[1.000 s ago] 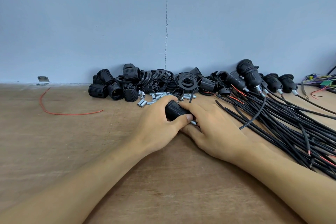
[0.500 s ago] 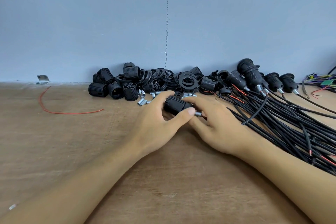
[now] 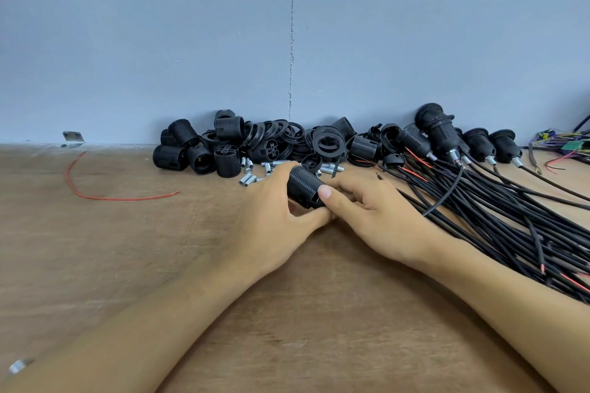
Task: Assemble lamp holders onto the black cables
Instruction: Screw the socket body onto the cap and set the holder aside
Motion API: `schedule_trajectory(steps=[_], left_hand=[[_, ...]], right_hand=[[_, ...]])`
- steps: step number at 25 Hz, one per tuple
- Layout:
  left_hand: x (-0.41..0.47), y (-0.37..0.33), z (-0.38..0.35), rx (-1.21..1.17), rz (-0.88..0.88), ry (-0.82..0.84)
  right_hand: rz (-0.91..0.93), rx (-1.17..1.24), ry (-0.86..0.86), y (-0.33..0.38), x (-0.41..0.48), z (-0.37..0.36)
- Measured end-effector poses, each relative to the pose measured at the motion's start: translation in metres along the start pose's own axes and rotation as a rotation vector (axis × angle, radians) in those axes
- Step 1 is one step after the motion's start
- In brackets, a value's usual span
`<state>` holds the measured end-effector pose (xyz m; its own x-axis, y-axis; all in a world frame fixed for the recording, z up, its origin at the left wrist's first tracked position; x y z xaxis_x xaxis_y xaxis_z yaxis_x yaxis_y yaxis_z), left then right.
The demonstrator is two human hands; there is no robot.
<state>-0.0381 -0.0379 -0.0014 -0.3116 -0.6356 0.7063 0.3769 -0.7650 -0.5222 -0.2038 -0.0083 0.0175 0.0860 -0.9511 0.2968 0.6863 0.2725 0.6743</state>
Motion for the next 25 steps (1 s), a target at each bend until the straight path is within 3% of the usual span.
schedule_trajectory(steps=[11, 14, 18, 25], left_hand=[[0.002, 0.003, -0.003, -0.023, 0.050, 0.067], [0.002, 0.006, -0.002, 0.032, 0.051, 0.037], [0.001, 0.012, 0.000, 0.085, 0.060, 0.081], [0.002, 0.017, -0.002, 0.091, 0.068, 0.139]], right_hand=[[-0.090, 0.057, -0.019, 0.003, 0.000, -0.001], [-0.086, -0.003, -0.030, -0.001, 0.001, 0.000], [-0.031, -0.272, -0.079, -0.010, 0.005, 0.005], [-0.171, -0.195, -0.232, -0.017, 0.011, 0.012]])
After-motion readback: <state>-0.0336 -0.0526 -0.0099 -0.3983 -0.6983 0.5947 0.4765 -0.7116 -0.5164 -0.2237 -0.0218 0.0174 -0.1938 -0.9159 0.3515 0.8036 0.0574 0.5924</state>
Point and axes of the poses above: each hand's wrist, its own x-axis towards the middle knuckle, its own z-axis out of the back of the hand, y = z × x, the point moved 2 cm from there along x, towards the middle knuckle, and after that the axes turned 14 degrees about -z, right-handed, at the moved point
